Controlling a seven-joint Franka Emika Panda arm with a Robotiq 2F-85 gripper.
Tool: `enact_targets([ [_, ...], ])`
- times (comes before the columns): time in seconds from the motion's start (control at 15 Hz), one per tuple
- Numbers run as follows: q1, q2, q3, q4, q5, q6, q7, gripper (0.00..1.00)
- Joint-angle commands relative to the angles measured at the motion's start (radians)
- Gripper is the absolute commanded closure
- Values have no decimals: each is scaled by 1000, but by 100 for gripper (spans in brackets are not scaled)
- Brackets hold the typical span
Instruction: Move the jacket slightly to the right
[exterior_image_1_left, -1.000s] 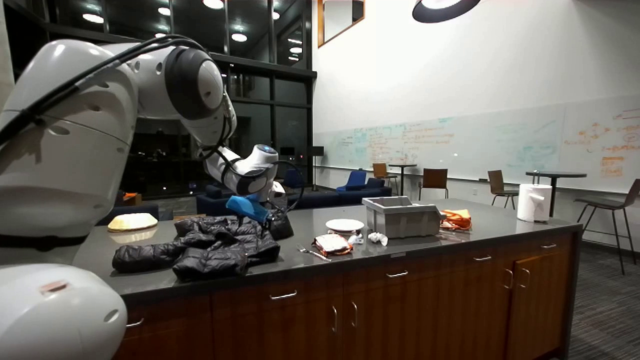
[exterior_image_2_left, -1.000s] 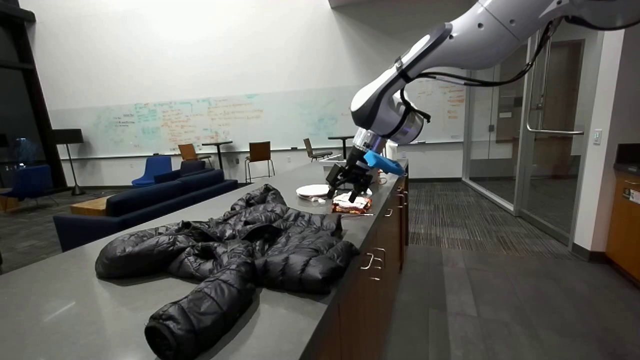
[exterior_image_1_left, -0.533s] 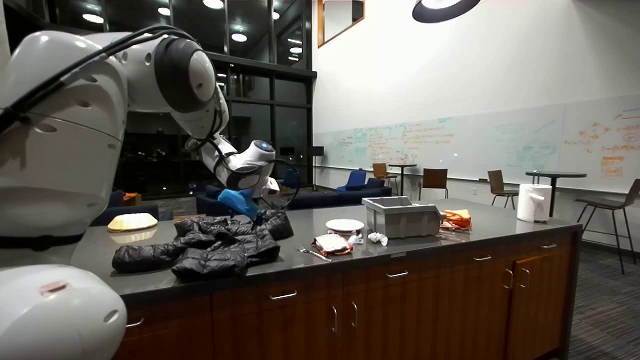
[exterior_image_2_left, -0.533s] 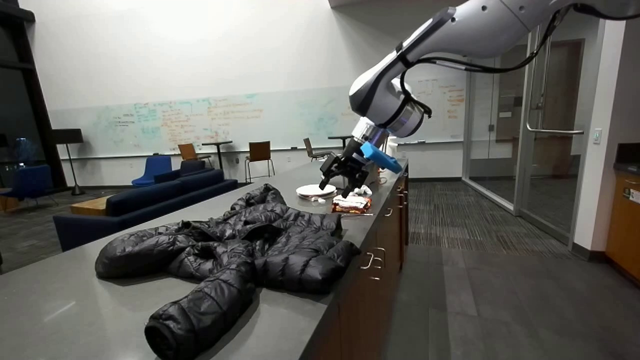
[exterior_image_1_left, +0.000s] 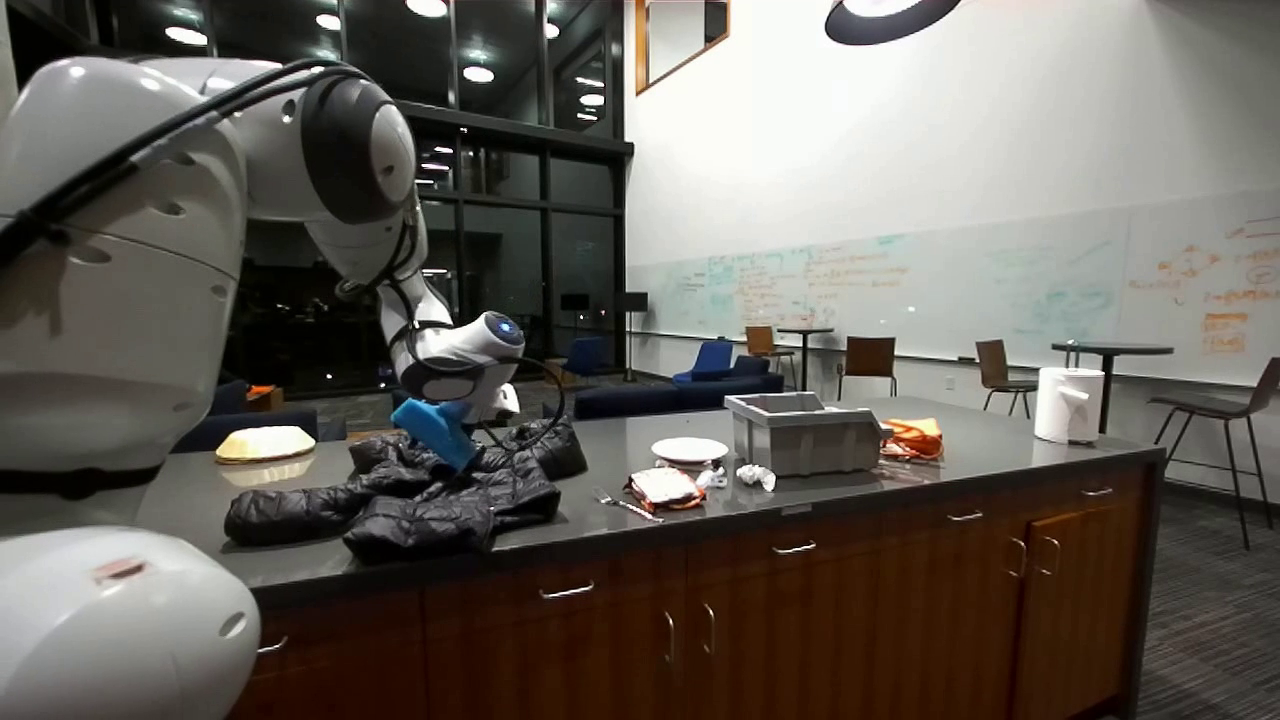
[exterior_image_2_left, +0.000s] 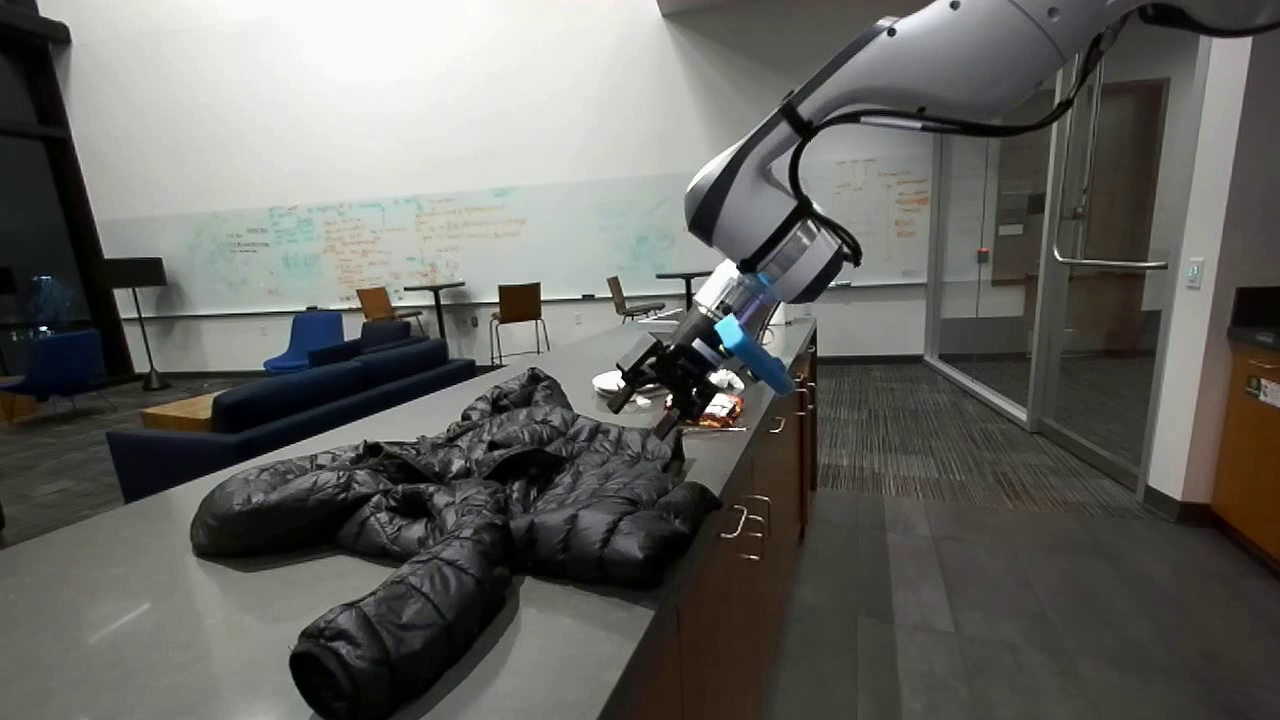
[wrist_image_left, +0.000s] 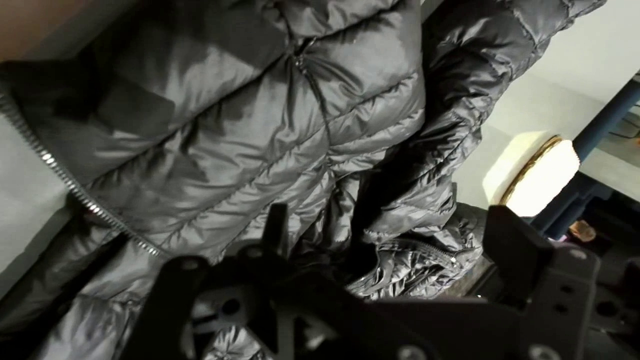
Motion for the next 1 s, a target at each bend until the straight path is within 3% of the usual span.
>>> enact_targets([
  [0.0, 37, -44, -9, -56, 117, -28, -105, 0],
  [0.47, 129, -37, -13, -105, 252, -60, -230, 0],
  [0.93, 227, -34, 2, -124, 277, -78, -283, 0],
])
